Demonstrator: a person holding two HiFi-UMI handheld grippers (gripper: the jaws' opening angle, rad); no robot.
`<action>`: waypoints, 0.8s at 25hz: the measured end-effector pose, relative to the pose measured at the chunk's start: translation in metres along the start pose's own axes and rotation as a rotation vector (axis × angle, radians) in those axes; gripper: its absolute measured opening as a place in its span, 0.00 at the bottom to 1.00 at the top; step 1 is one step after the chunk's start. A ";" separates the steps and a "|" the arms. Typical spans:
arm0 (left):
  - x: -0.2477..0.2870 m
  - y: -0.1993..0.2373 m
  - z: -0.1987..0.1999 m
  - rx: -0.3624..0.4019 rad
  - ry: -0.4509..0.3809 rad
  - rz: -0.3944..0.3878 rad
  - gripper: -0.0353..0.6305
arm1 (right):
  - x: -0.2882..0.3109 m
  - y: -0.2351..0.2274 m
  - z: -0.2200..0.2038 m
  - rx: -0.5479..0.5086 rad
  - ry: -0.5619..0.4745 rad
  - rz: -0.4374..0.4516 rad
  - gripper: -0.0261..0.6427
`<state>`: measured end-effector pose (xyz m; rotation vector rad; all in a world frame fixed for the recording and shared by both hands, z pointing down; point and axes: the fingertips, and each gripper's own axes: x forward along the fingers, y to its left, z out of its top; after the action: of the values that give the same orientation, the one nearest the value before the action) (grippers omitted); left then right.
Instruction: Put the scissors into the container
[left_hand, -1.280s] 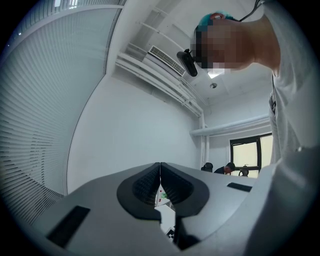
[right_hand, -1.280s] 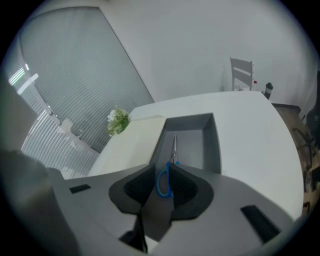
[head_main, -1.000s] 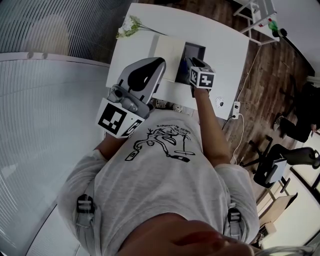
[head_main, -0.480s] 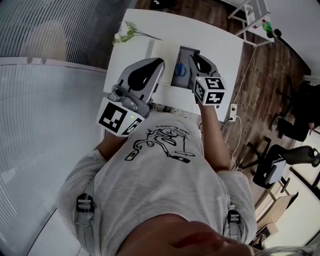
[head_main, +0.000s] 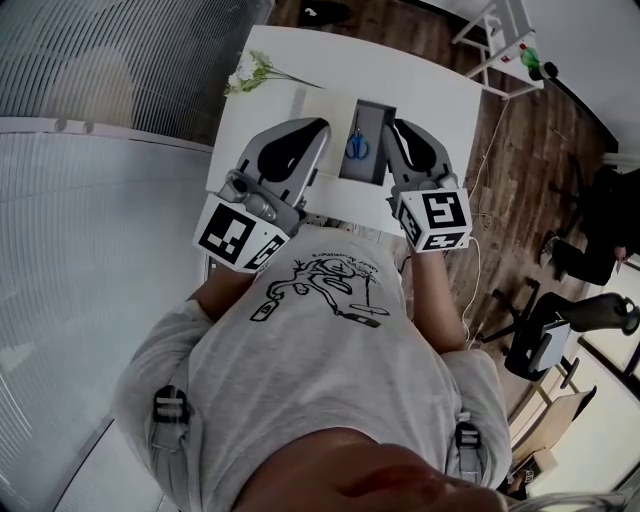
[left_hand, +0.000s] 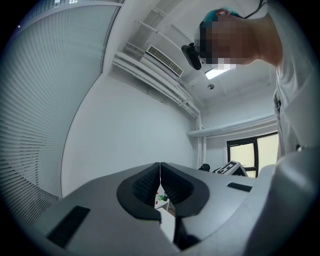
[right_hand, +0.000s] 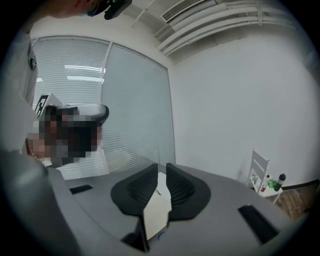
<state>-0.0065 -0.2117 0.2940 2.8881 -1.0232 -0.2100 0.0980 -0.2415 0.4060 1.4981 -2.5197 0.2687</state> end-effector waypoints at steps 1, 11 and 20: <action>0.000 0.000 0.000 -0.002 0.000 -0.001 0.09 | -0.004 0.003 0.005 -0.006 -0.010 0.004 0.13; 0.000 -0.001 0.001 0.009 0.002 -0.015 0.09 | -0.047 0.014 0.051 -0.041 -0.114 0.002 0.09; 0.003 -0.003 0.004 0.015 0.010 -0.019 0.09 | -0.078 0.023 0.075 -0.076 -0.150 0.012 0.05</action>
<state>-0.0031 -0.2109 0.2890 2.9101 -1.0011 -0.1901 0.1081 -0.1836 0.3117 1.5277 -2.6213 0.0629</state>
